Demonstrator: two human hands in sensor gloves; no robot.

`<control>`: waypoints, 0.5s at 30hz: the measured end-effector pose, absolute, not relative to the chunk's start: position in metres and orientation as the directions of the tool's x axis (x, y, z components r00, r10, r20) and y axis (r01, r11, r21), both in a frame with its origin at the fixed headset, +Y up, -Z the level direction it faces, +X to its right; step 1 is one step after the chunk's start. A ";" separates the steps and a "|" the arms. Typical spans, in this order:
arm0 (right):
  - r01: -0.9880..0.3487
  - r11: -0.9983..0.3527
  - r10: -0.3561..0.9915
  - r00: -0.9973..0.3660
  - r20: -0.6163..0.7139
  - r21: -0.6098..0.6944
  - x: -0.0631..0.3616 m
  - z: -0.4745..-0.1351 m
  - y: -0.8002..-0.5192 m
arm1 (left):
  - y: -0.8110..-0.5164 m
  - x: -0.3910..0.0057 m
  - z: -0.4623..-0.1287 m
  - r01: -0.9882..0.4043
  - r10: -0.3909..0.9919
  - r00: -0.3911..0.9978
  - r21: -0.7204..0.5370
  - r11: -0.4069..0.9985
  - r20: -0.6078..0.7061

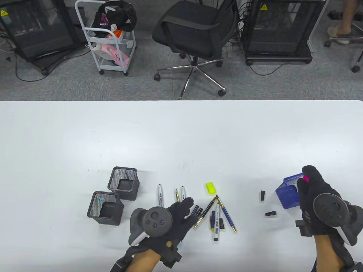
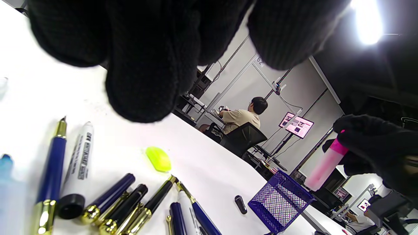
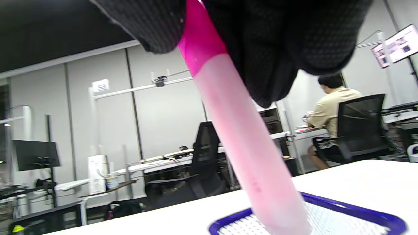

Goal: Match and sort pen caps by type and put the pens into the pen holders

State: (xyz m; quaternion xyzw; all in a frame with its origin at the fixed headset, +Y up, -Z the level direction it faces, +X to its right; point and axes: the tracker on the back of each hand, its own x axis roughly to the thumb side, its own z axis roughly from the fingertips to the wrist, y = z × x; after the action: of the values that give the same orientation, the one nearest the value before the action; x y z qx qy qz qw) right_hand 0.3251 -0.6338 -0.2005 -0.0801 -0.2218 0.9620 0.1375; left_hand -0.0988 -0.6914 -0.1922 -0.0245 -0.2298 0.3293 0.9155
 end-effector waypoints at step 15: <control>-0.178 -0.955 0.220 -0.961 -0.167 -0.238 0.320 -0.226 -0.679 | -0.691 -0.108 -0.194 -0.595 0.619 0.684 -0.195 0.780 0.386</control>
State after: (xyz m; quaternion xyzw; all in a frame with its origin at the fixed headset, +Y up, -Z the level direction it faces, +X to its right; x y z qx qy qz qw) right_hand 0.3198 -0.6787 -0.2261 -0.0964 -0.1110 0.9840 0.1011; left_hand -0.1077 -0.6912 -0.1942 -0.0269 -0.2199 0.3309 0.9173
